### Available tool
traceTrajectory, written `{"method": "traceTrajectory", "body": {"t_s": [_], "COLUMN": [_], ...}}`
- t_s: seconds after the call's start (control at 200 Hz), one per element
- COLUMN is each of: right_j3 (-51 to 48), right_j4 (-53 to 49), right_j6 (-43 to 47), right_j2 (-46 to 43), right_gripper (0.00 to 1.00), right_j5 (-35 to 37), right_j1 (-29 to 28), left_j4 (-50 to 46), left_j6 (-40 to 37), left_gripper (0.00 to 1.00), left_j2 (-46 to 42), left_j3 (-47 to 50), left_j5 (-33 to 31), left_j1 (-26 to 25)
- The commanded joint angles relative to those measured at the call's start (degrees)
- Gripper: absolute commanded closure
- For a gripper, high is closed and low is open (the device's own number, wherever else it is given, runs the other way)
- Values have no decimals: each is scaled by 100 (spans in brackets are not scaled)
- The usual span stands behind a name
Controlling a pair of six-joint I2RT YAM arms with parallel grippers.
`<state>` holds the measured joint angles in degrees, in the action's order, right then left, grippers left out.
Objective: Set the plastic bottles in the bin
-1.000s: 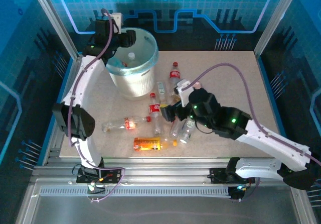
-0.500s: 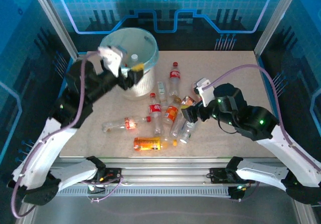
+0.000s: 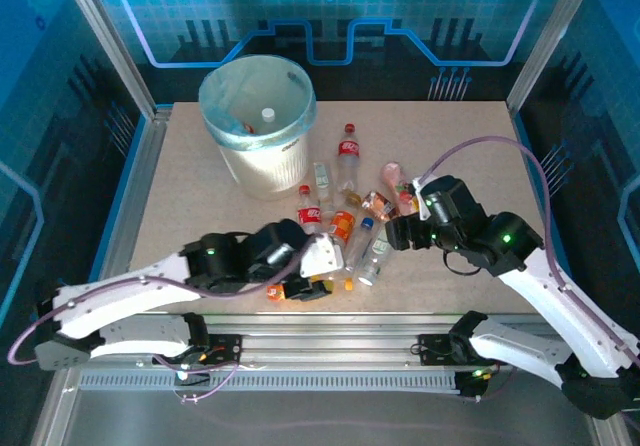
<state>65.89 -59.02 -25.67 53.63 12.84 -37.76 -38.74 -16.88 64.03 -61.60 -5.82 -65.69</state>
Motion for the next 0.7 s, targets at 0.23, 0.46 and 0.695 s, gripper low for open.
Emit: {"method": "traceTrajectory", "body": {"t_s": [0.23,0.46,0.695], "right_j3": [-1103,-1173,-1387], "right_j4": [-654,-648,-120], "right_j6": [-605,-330,-228], "right_j2": [-966,-1109,-634], "right_gripper": [17,17,13], "right_j5": [-1052,-1260,-1707], "right_j1": [981,1333,1666], "left_j4": [222,-232,-149], "left_j6": [-120,-87,-240], "left_gripper": [33,37,38], "left_j2": [1822,2962,3656], "left_j3": [-170,-757,-1030], "left_j5": [45,0,-343], "left_j1": [-154,-156,-157]}}
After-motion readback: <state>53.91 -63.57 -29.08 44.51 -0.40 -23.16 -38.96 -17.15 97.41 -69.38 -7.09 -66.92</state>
